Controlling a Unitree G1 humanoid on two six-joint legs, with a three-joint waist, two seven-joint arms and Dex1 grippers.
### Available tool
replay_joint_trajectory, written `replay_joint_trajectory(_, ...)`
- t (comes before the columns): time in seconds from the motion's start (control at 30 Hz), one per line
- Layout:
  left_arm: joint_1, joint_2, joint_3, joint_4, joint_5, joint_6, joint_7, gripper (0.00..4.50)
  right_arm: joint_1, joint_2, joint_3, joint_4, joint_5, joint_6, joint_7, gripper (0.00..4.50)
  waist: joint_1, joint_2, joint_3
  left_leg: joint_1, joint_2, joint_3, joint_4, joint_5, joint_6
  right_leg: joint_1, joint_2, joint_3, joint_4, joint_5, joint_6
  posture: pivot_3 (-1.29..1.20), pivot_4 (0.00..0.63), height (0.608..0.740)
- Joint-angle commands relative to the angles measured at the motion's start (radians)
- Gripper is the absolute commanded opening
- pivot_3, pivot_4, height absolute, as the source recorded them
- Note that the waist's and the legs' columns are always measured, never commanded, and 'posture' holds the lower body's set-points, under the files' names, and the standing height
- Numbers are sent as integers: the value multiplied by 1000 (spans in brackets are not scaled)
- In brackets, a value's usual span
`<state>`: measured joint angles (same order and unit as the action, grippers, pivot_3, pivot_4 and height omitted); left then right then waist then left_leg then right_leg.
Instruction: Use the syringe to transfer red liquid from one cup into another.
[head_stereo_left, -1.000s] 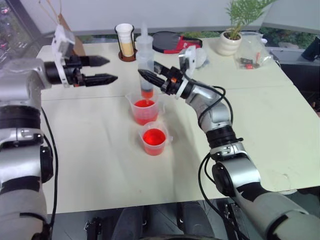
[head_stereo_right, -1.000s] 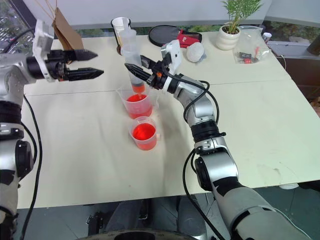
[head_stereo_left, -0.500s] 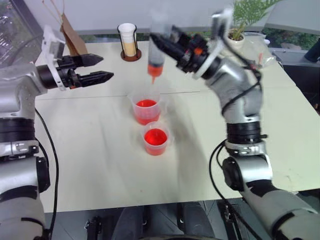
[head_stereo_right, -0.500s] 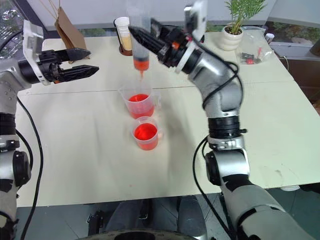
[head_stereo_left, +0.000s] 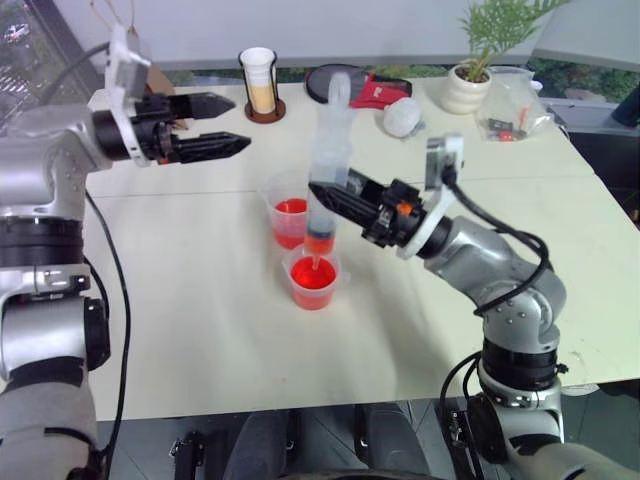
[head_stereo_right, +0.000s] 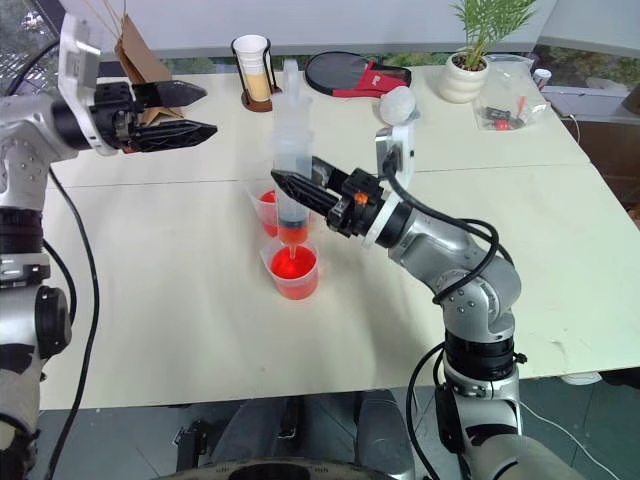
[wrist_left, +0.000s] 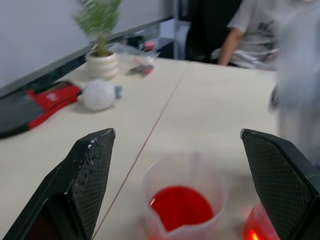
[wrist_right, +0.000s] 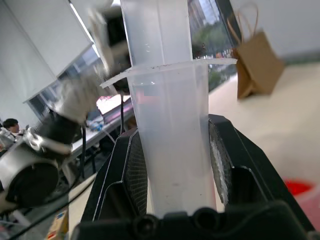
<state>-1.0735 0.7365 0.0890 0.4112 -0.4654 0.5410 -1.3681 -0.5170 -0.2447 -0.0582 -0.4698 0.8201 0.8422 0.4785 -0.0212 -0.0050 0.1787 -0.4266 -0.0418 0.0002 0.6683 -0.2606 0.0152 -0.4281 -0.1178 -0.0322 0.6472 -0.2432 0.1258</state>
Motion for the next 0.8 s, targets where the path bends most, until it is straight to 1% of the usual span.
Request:
replay_joint_trajectory(0.03,-80,-21,-5,-37,-33,8,-25,4144,-9,7,-4,-48,34,-22,-14,1390,2,0,0,0,0,0,0,0,0,0,0,0,0,0,0,0,150,740)
replay_joint_trajectory(0.1,-106,-50,-10,-59,-53,24,-34,4144,-2,2,9,-47,22,-34,-11,1390,7,0,0,0,0,0,0,0,0,0,0,0,0,0,0,0,150,740)
replay_joint_trajectory(0.2,-118,-66,-14,-75,-64,33,-47,4144,0,-3,22,-43,12,-46,-10,1390,5,0,0,0,0,0,0,0,0,0,0,0,0,0,0,0,150,740)
replay_joint_trajectory(0.53,-201,-185,-41,65,-15,-89,-31,4144,24,-25,70,-38,-28,-87,15,1390,7,0,0,0,1,0,0,0,0,0,1,0,0,0,0,0,150,740)
replay_joint_trajectory(0.63,-206,-212,-62,98,10,-131,-48,4144,29,-28,81,-42,-36,-94,17,1390,7,0,0,0,0,0,0,0,0,0,1,0,0,0,0,0,150,740)
replay_joint_trajectory(0.67,-204,-218,-67,104,15,-139,-56,3611,31,-29,83,-43,-38,-96,18,1390,7,0,0,0,0,0,0,0,0,0,1,0,0,0,0,0,150,740)
replay_joint_trajectory(0.7,-204,-223,-69,108,17,-144,-61,3333,32,-30,84,-44,-40,-98,18,1390,7,0,0,0,0,0,0,0,0,0,1,0,-1,0,0,0,150,740)
replay_joint_trajectory(0.8,-205,-226,-68,110,12,-140,-73,1812,37,-32,86,-46,-45,-104,18,1390,6,0,0,0,0,0,0,0,0,0,1,0,-1,0,0,0,150,740)
